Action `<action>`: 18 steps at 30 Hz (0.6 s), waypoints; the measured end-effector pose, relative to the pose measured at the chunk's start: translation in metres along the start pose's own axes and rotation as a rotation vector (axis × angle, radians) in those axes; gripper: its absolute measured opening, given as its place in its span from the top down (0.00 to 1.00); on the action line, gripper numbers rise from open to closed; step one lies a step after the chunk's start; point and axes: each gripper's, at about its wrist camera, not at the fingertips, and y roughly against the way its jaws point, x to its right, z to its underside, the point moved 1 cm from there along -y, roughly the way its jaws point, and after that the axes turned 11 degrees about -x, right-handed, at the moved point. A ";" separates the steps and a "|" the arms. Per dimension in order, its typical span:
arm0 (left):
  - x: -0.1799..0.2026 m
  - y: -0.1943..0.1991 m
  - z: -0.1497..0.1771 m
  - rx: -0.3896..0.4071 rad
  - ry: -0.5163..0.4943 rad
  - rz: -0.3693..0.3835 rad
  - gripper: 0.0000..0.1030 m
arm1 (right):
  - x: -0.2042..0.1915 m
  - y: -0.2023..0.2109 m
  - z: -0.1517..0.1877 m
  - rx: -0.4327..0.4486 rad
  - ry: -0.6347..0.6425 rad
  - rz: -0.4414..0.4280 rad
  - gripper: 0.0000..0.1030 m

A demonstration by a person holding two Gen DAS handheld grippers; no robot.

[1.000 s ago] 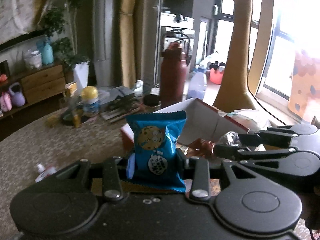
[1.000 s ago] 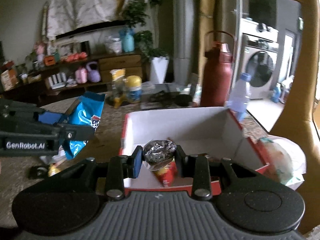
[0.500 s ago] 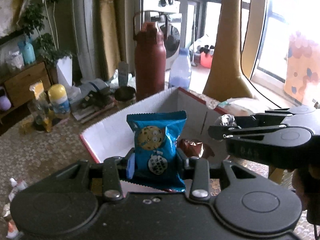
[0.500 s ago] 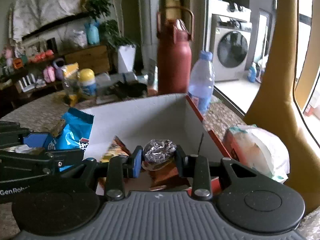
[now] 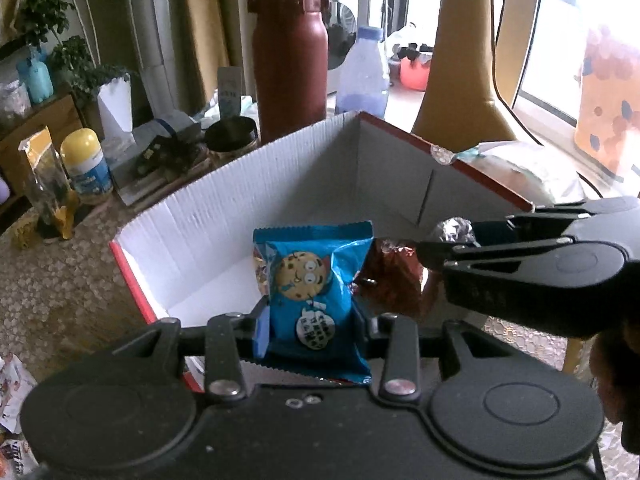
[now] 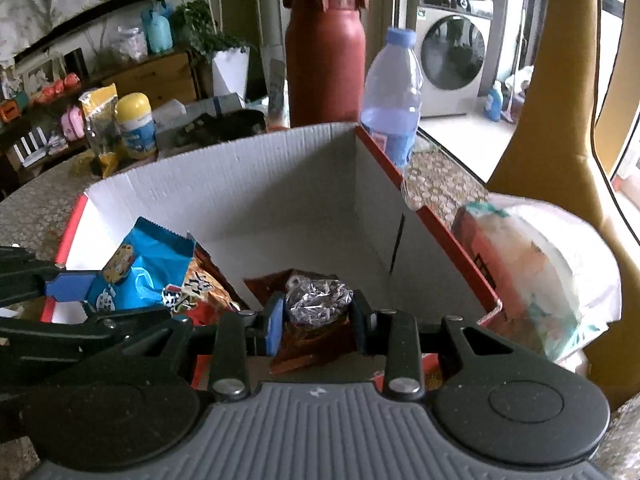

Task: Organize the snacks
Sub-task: 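Open both tools to drop the items into the box and withdraw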

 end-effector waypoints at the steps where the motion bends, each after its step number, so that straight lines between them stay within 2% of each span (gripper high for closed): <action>1: 0.001 -0.001 0.000 -0.003 -0.001 0.003 0.63 | 0.001 -0.002 0.001 -0.005 -0.006 -0.002 0.67; 11: 0.004 -0.013 0.005 -0.034 -0.014 -0.003 0.61 | 0.004 0.000 0.002 -0.004 -0.029 -0.018 0.65; 13: 0.005 -0.012 0.005 -0.031 -0.010 -0.009 0.57 | 0.004 0.001 0.002 0.001 -0.030 -0.019 0.63; 15: 0.004 -0.009 0.006 -0.023 0.001 -0.007 0.38 | 0.004 0.004 0.002 0.006 -0.037 -0.027 0.58; 16: 0.004 -0.006 0.006 -0.012 0.003 -0.010 0.36 | 0.005 0.005 0.002 0.008 -0.041 -0.029 0.51; 18: 0.005 0.000 0.007 0.007 -0.006 -0.011 0.35 | 0.005 0.009 0.002 0.018 -0.055 -0.021 0.47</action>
